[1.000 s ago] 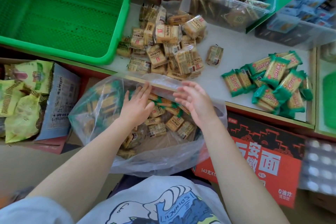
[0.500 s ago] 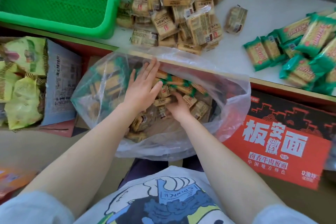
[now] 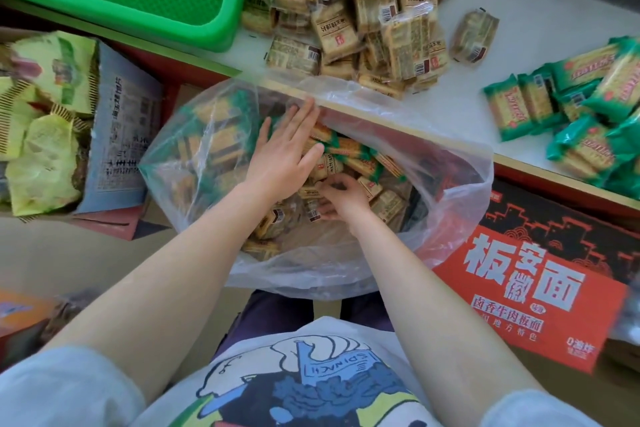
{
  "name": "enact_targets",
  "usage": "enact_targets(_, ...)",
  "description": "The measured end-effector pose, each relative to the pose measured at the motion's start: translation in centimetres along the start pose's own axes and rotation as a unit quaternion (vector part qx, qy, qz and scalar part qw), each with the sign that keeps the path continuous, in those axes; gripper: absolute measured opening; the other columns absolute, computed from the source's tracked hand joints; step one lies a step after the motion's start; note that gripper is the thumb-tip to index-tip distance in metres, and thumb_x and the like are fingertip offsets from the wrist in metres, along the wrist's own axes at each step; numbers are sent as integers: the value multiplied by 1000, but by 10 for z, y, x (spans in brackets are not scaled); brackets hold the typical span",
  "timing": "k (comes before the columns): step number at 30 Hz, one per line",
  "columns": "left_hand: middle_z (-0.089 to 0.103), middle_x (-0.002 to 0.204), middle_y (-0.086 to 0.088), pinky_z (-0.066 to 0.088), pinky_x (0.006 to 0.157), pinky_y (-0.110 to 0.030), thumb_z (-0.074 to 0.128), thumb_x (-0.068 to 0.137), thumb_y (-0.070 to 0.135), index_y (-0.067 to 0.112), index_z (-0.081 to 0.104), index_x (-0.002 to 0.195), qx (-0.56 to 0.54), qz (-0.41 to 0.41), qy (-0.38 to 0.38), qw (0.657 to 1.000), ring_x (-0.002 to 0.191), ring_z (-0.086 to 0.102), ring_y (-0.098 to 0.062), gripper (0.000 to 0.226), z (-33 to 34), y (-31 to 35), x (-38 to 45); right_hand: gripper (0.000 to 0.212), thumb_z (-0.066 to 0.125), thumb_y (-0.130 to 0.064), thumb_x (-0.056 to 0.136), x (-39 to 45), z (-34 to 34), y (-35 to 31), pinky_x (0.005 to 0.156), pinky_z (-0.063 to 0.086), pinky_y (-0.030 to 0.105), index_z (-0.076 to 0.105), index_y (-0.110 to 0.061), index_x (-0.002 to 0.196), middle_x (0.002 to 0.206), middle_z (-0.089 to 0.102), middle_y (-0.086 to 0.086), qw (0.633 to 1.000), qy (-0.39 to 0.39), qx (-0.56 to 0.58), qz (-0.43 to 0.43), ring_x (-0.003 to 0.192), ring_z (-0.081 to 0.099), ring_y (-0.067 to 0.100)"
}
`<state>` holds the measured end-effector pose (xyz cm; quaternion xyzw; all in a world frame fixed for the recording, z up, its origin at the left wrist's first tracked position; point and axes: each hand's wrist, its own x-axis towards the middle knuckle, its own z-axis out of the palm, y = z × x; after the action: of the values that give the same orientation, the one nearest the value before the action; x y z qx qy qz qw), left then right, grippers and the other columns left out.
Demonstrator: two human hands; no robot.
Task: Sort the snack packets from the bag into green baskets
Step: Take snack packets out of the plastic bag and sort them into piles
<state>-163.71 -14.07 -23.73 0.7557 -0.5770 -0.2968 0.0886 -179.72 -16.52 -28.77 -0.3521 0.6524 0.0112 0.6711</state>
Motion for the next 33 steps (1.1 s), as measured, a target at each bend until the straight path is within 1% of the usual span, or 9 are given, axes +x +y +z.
enact_targets(10,4,168,10,-2,124,-50,24,106,50,27,15,160,-7,-36,-31,999,155,4,-15,60,-17,15,-1,21,70,-20,92,-67,-47,9,66,60,51,53,-9,87,79,51,3,983,27,-87,-162,70,55,20)
enact_targets(12,20,166,3,4,123,-50,30,105,50,22,28,158,-5,-48,-21,999,153,15,-19,59,-31,31,-4,23,69,-19,93,-89,-65,-6,69,57,46,51,-6,88,76,54,11,974,10,-89,-207,65,56,21)
enact_targets(15,57,139,-3,36,109,-43,46,102,48,18,56,138,-105,-35,45,993,129,50,-21,49,-50,62,-15,22,70,-21,92,-118,-89,-39,73,50,29,52,-10,87,79,56,4,957,7,-92,-275,71,57,12)
enact_targets(18,65,112,8,52,82,-27,61,95,46,23,61,123,-360,-104,7,927,100,64,-9,36,-61,101,-25,22,73,-35,84,-137,-106,-69,85,48,39,54,-23,86,84,56,-4,946,3,-67,-317,87,57,18)
enact_targets(21,71,113,-13,62,76,-44,69,93,29,12,63,115,-579,-191,-33,792,92,73,-24,28,-66,129,-17,26,77,-28,80,-144,-118,-86,91,54,49,57,-33,97,101,66,9,946,-31,-42,-321,97,67,31)
enact_targets(24,69,104,-15,62,69,-39,63,96,29,9,63,108,-582,-225,-50,780,82,71,-24,24,-75,153,-2,47,77,-3,84,-146,-135,-95,85,58,35,56,-33,115,114,68,15,944,-44,-40,-324,101,71,23)
enact_targets(28,67,82,-10,53,54,-29,40,104,48,5,62,104,-640,-230,-149,718,62,62,-20,48,-87,178,14,35,73,-2,88,-140,-161,-107,74,56,31,58,-24,111,105,71,11,950,25,3,-310,84,69,14)
enact_targets(30,69,91,-8,52,69,-34,36,106,47,11,64,104,-607,-216,-110,757,75,66,-22,46,-83,179,20,30,73,-9,90,-132,-172,-111,61,53,31,59,-23,112,86,68,6,954,73,36,-289,66,62,16)
enact_targets(33,61,117,0,46,86,-34,46,103,40,21,64,108,-376,-176,38,909,110,58,-20,27,-60,156,24,25,75,-24,90,-113,-187,-125,49,41,28,61,-23,111,65,57,0,944,151,148,-252,50,46,14)
